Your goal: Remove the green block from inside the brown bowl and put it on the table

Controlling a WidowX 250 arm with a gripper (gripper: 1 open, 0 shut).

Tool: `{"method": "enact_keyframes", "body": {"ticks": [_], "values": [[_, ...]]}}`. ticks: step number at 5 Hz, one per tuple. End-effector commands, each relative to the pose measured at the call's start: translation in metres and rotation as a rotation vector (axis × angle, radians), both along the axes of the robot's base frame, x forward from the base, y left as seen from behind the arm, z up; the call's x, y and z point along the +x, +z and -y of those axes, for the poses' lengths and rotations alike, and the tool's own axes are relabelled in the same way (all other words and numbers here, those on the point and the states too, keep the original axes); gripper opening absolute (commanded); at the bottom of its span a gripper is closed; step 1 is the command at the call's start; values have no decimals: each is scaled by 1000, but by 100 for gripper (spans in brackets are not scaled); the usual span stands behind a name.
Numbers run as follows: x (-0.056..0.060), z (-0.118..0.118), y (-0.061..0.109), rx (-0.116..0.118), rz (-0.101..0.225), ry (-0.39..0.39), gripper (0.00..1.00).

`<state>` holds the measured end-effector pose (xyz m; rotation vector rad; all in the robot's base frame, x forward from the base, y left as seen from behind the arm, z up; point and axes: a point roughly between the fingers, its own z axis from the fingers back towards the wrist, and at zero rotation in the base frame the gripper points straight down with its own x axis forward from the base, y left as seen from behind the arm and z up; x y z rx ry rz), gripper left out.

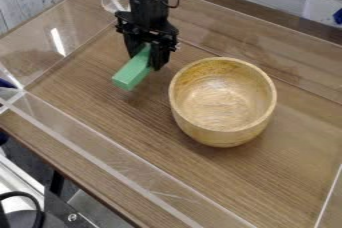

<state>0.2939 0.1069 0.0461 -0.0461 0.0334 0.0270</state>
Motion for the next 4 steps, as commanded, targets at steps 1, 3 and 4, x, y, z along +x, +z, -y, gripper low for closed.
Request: {"method": "enact_keyframes", "body": {"ticks": [1,3,4], "values": [[6,-10,4,24,29,16,0],[4,-17,-4,20,16,36,0],[3,-18,-1,16,14,43,100]]}}
